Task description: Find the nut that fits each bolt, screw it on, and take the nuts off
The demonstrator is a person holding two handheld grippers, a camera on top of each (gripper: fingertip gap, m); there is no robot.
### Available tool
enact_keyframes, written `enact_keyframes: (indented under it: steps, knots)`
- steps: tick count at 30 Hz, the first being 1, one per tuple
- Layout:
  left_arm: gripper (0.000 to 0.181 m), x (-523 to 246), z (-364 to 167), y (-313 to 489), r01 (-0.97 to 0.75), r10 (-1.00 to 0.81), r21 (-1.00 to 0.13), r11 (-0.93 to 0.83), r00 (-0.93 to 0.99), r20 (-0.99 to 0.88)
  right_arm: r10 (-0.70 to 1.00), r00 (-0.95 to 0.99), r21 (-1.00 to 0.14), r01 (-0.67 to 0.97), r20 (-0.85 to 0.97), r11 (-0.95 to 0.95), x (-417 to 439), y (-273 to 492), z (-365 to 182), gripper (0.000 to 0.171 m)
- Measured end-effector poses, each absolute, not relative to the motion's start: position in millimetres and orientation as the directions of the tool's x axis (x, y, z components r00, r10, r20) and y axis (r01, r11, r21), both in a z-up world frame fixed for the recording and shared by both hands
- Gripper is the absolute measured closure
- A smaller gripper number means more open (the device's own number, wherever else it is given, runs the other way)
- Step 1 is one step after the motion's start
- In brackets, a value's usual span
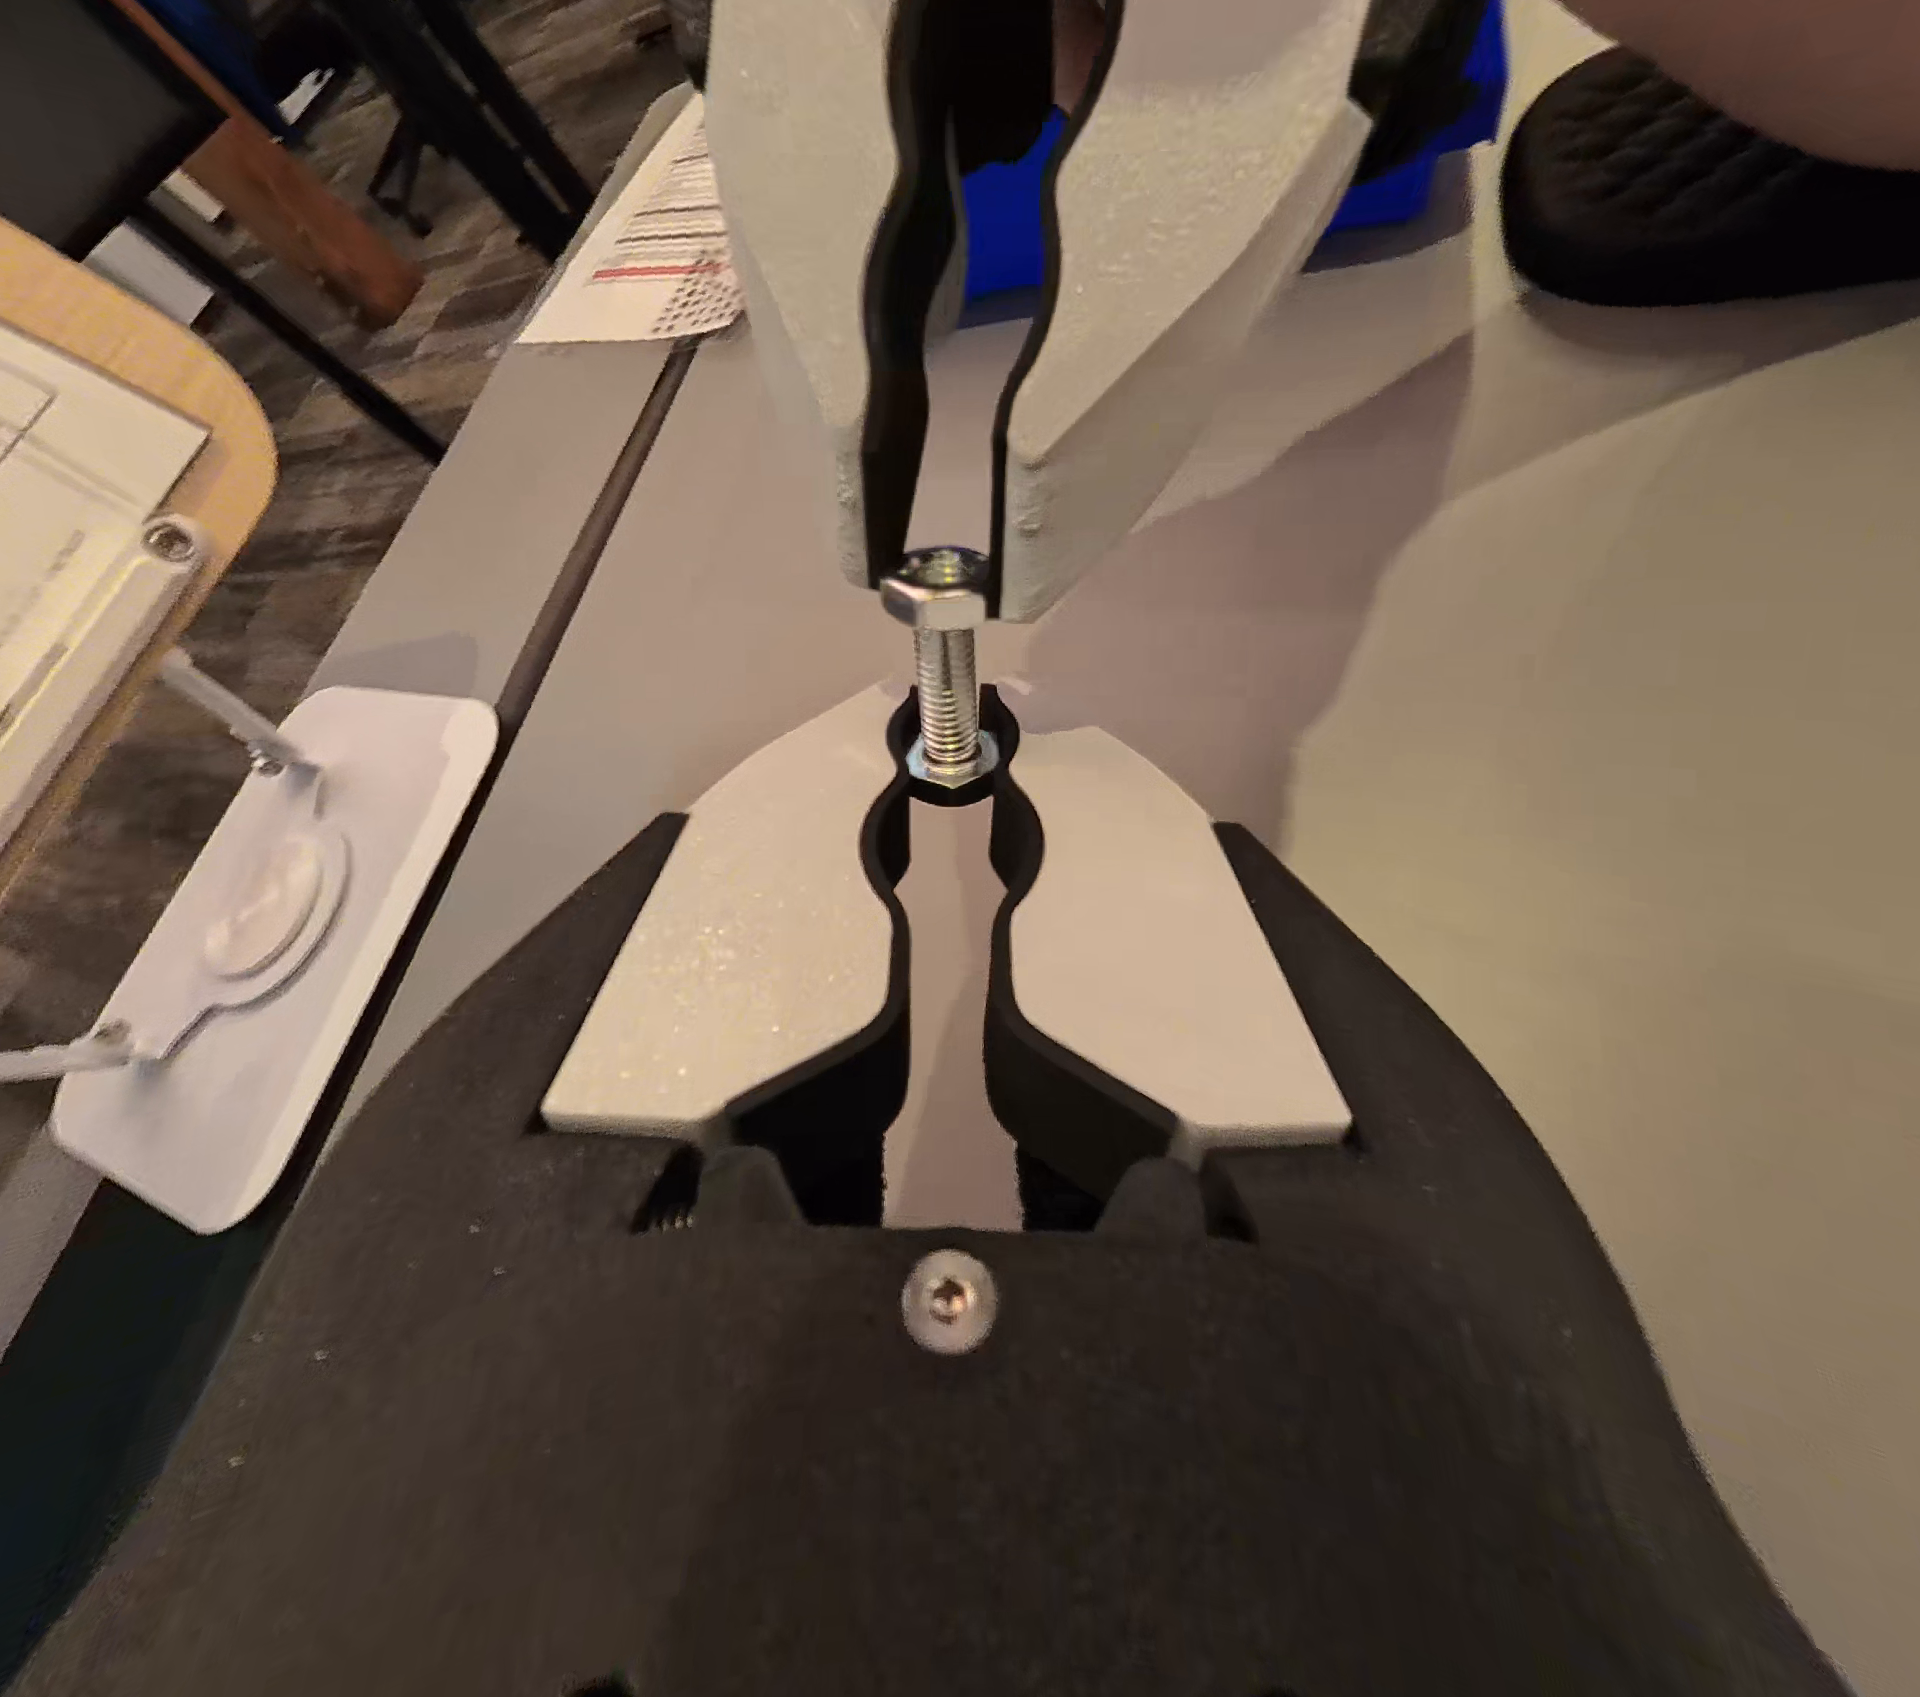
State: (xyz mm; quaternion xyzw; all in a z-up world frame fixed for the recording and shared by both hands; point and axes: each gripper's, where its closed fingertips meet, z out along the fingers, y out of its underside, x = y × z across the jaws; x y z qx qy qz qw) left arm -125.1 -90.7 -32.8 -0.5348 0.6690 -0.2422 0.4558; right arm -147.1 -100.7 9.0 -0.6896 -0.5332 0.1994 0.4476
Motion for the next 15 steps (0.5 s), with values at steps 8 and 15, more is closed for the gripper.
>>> enact_keyframes:
  steps: [8, 15]
  knots:
    - [0.172, -130, -36, -72, -0.555, -0.918, -0.785, 0.276, 0.089, -0.387, 0.88, 0.474, -0.877, 0.435, 0.03, -0.204, -150, -85, 6, 0.158]
    - [0.172, -132, -35, -69, -0.561, -0.918, -0.784, 0.265, 0.103, -0.384, 0.864, 0.504, -0.886, 0.406, 0.011, -0.226, -151, -82, 7, 0.158]
